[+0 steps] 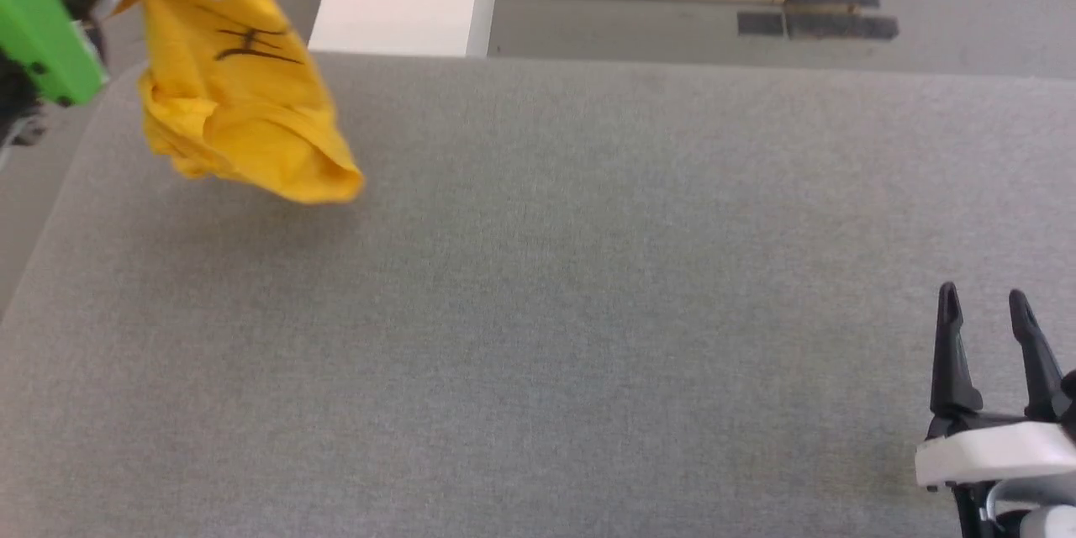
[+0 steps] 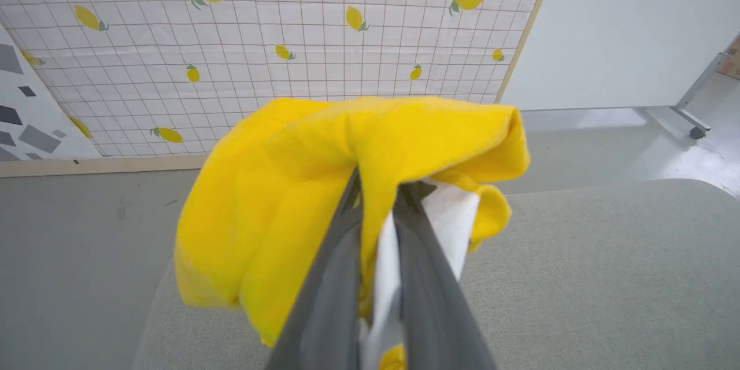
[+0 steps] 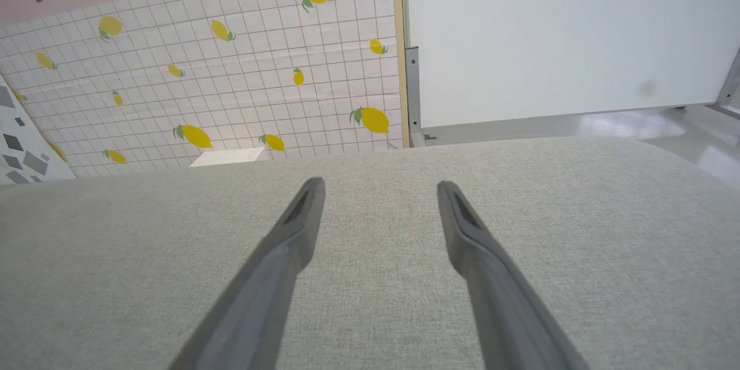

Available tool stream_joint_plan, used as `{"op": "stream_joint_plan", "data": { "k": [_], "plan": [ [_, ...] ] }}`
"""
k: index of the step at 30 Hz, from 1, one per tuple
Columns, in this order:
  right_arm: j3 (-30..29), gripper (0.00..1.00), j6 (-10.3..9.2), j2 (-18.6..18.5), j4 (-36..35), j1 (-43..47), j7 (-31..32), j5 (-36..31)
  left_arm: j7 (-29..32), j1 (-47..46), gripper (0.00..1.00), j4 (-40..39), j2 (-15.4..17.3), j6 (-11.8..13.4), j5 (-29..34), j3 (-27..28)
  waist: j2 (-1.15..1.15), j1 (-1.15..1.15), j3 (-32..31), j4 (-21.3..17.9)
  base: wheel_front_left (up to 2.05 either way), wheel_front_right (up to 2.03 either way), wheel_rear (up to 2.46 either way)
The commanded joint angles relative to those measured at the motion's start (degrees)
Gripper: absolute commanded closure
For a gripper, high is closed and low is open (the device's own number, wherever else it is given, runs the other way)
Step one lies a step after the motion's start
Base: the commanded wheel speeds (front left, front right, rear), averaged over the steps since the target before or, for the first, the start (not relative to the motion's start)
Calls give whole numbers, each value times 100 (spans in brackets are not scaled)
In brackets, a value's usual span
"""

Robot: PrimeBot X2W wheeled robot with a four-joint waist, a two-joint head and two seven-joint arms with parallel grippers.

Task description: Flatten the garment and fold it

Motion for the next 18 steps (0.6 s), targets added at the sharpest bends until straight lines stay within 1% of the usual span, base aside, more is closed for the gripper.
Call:
{"op": "stream_joint_plan", "data": {
  "k": [1, 10, 14, 18],
  "plan": [
    [-16, 0, -10, -1, 30, 90, -29, 60, 53, -140, 100, -163, -112, -7, -15, -50, 0, 0, -347, -98, 0, 0, 0],
    [-1, 0, -10, -1, 128, 224, -29, 200, 382, -135, 100, -1270, -642, 165, -163, -382, 0, 0, -679, -276, 0, 0, 0],
    [17, 0, -10, -1, 145, 226, -29, 236, 379, -39, 100, -1615, -983, 217, -246, -551, 0, 0, -736, -368, 0, 0, 0],
    [32, 0, -10, -1, 149, 242, -29, 256, 181, 184, 100, -1796, -1415, 233, -336, -717, 0, 0, -756, -479, 0, 0, 0]
  ]
}}
